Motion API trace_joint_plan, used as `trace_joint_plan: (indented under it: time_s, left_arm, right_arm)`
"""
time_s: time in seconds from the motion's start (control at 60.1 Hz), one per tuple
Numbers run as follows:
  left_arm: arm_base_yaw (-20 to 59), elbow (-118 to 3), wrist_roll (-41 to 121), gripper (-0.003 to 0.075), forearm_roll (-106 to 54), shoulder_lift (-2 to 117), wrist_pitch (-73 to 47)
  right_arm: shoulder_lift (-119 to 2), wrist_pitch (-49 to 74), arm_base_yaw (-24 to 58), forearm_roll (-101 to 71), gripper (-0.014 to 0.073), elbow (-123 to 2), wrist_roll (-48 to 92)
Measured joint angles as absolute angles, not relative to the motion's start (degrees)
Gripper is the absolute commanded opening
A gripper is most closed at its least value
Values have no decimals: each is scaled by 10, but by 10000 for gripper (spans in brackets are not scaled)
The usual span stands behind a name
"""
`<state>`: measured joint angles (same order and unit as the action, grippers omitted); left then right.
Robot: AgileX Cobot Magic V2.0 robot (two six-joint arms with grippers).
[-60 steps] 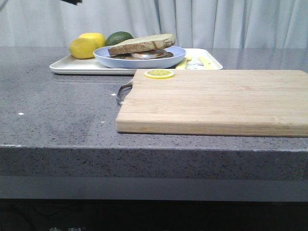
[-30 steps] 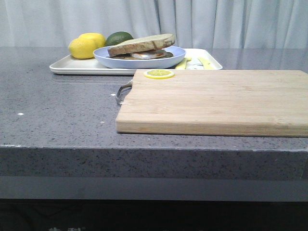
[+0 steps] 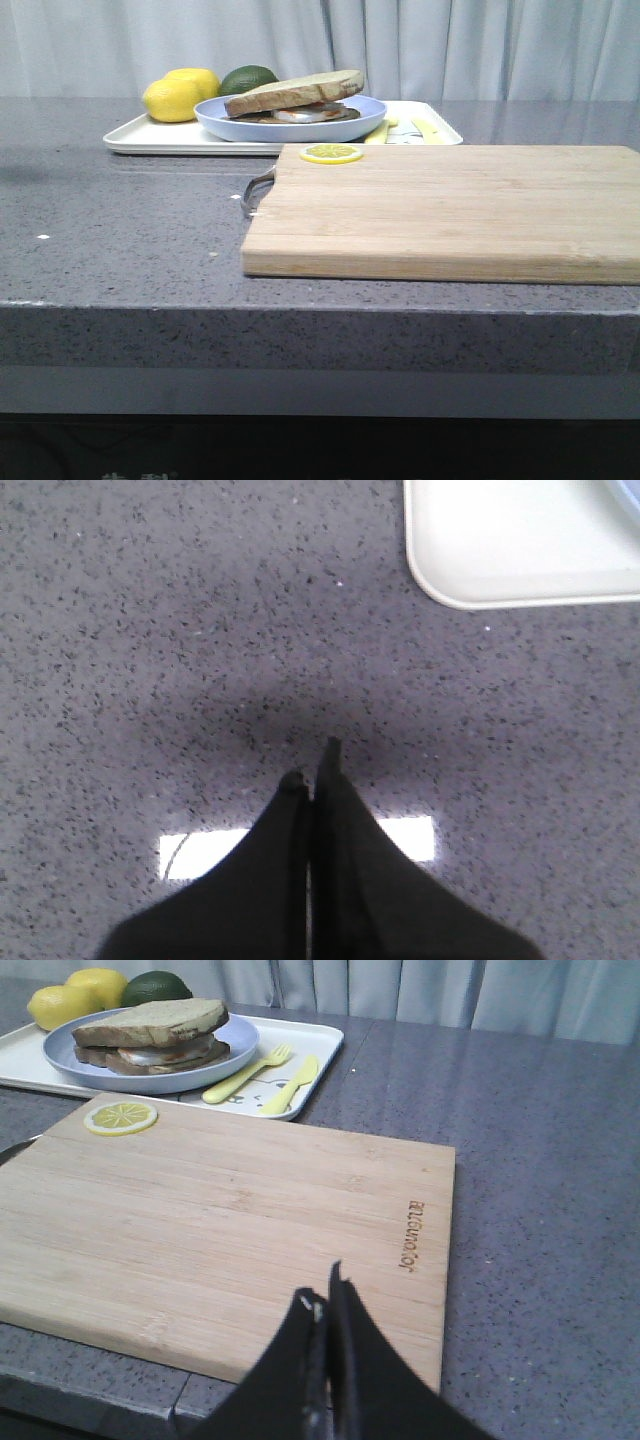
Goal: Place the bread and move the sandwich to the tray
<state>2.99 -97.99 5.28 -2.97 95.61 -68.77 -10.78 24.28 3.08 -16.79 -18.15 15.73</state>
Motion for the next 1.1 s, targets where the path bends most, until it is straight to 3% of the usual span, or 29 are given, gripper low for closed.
trace_joint_plan:
  time_s: [0.716, 1.098]
  left_arm:
    - [30, -409, 55, -19, -55, 383, -339]
    - [30, -297, 56, -19, -56, 187, -304]
  right_arm:
    - [-108, 243, 31, -169, -76, -182, 157]
    - [-108, 243, 31, -170, -76, -182, 157]
